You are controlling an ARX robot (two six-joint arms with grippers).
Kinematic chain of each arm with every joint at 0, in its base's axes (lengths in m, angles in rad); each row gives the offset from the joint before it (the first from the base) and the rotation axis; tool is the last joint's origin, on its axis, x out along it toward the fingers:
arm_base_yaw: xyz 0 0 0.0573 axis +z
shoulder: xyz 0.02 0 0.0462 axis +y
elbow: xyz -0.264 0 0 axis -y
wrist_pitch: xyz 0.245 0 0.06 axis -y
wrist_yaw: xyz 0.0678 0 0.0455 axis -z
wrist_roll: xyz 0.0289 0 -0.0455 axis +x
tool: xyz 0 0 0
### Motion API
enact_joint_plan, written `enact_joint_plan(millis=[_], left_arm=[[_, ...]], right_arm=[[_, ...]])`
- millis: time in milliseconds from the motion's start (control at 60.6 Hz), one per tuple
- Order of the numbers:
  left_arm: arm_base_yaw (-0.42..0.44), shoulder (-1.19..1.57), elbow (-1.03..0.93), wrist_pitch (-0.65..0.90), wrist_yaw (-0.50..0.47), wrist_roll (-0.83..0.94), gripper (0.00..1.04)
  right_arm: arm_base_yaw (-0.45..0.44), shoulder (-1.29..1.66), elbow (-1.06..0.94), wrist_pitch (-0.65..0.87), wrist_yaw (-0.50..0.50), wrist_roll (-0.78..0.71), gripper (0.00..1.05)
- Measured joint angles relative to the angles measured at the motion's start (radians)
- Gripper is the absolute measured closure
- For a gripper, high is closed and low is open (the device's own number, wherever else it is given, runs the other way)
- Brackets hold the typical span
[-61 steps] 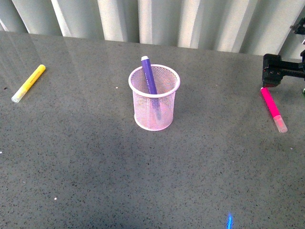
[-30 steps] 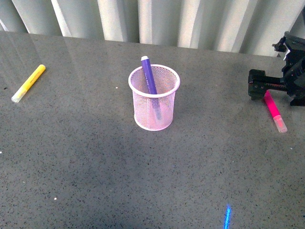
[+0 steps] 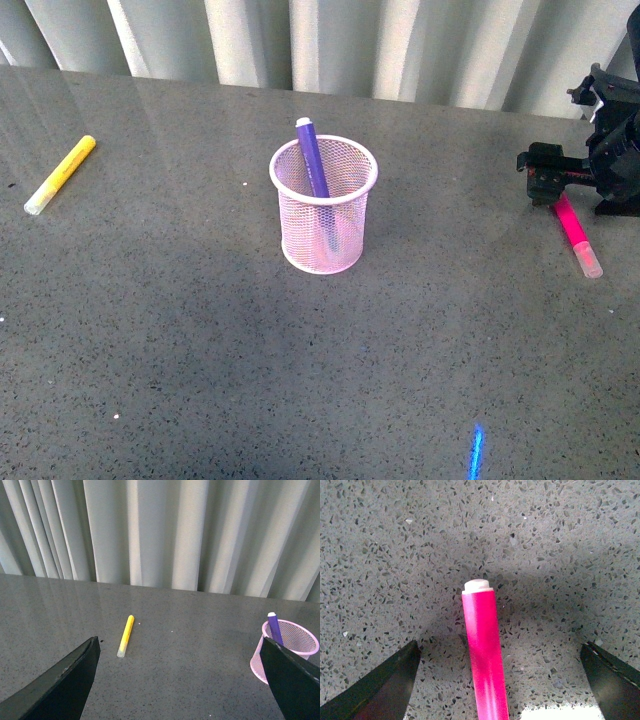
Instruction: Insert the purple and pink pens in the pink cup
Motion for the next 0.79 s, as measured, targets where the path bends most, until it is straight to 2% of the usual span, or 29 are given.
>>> enact_joint_plan(millis=[165,231,347,627,792], left_arm=[[0.0,0.0,0.0,0.0,0.0,0.0,0.07],[0.0,0.0,0.0,0.0,0.0,0.0,0.07],[0.0,0.0,0.0,0.0,0.0,0.0,0.07],[0.0,0.0,0.0,0.0,0.0,0.0,0.07],[0.0,0.0,0.0,0.0,0.0,0.0,0.07]], right_arm=[[0.006,0.005,0.005,0.002,-0.003,0.011,0.59],[0.011,0.005,0.003,0.013,-0.01,0.018,0.74],[0.019,-0.004,-0.029,0.062,-0.013,0.019,0.92],[0.027,-0.066,-0.173,0.195,-0.035,0.016,0.93],[0.022,-0.139,-0.295,0.362,-0.002,-0.06,0.93]])
